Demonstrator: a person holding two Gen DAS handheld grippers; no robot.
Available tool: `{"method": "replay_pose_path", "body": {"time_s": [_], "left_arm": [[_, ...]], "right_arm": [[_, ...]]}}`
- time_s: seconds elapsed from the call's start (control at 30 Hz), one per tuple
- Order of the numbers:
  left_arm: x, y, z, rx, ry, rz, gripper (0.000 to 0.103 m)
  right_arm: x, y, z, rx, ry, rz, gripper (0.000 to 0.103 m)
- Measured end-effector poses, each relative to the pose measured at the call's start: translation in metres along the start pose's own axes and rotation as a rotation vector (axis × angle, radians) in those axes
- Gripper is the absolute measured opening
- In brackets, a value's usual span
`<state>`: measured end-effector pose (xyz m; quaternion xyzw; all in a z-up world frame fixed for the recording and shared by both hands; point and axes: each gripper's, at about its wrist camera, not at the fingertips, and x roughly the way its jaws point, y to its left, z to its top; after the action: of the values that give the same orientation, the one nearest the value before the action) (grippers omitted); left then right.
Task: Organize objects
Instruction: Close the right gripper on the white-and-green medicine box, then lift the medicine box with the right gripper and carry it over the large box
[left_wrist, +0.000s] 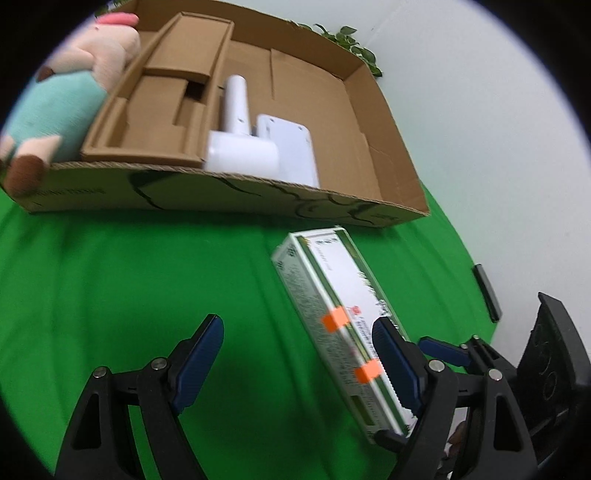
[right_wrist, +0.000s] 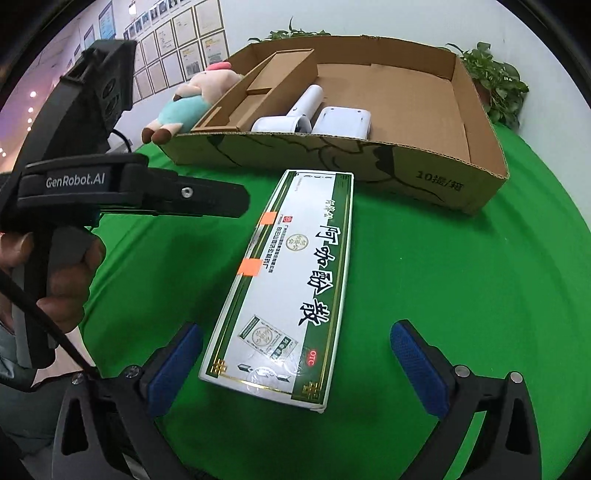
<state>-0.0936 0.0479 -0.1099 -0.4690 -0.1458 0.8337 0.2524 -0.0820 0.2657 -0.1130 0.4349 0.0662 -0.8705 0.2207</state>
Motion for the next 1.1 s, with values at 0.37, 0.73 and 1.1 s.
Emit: {"method": "replay_pose_path", "body": {"time_s": [0.37,0.73,1.1], "left_arm": [[0.007,0.000,-0.010,-0.054,0.044,-0.082,0.082],[-0.003,0.004,-0.021,-0.112,0.035,-0.095,0.057],[-0.027,-0.026,-0.014,-0.037,-0.033,-0.140,0.042]], "right_arm": [[0.001,0.017,-0.002,0.062,0.031,0.077,0.065],[0.000,0.035,-0.004,0.114,0.022,0.259,0.065],[-0.013,0.036,-0.002,0.090,-0.040,0.220,0.062]]}}
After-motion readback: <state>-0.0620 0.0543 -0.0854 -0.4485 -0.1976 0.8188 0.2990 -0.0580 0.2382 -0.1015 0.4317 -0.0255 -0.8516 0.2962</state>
